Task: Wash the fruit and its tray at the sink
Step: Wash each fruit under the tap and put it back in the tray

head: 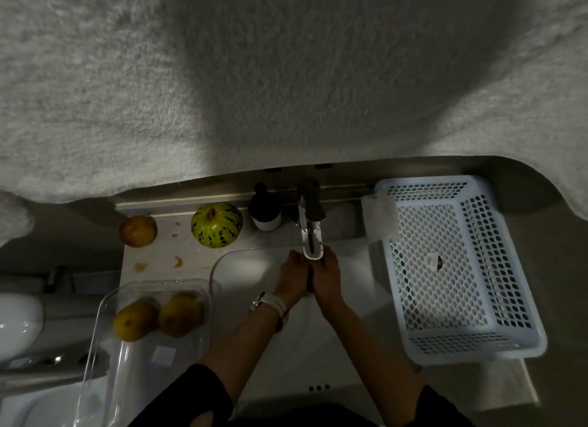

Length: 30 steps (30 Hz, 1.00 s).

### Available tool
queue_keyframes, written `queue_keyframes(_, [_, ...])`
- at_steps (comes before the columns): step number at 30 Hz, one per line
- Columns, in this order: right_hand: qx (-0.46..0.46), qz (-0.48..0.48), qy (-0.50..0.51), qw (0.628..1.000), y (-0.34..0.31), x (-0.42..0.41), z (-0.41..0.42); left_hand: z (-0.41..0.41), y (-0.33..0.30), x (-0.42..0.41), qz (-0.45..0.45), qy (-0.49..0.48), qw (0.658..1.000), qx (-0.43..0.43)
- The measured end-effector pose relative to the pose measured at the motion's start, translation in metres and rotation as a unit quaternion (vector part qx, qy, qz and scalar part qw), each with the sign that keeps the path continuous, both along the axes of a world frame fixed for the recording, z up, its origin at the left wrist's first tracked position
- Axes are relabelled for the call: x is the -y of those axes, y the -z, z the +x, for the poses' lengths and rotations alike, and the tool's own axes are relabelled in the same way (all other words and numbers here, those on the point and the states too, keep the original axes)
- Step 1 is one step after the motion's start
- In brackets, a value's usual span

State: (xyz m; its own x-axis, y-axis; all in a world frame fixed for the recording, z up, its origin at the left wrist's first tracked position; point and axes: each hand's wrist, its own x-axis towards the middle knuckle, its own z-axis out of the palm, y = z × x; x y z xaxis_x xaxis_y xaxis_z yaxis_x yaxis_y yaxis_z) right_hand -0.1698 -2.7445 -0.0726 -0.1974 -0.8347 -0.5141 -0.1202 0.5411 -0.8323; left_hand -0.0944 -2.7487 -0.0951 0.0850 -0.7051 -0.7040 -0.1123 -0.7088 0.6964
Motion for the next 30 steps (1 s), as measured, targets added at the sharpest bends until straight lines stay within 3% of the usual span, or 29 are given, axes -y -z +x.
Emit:
queue_keyframes(4, [0.015, -0.002, -0.031, 0.999, -0.007, 0.001, 0.0, -0.004, 0.0, 0.006, 0.044, -0.067, 0.994, -0.068])
queue_keyframes(9, [0.052, -0.016, -0.083, 0.995, -0.02, -0.007, -0.01, -0.001, -0.003, 0.011, 0.152, -0.18, 0.95, -0.207])
queue_keyframes(15, [-0.009, -0.081, -0.155, 0.985, -0.037, -0.006, -0.037, 0.005, -0.016, 0.014, 0.202, -0.169, 0.927, -0.266])
queue_keyframes(23, [0.017, -0.181, -0.032, 0.983, -0.08, 0.023, -0.039, 0.009, -0.026, 0.008, 0.185, -0.146, 0.915, -0.329])
queue_keyframes(30, [0.006, -0.19, -0.056, 0.98, -0.098, 0.045, -0.026, 0.014, -0.035, -0.001, 0.173, -0.154, 0.895, -0.381])
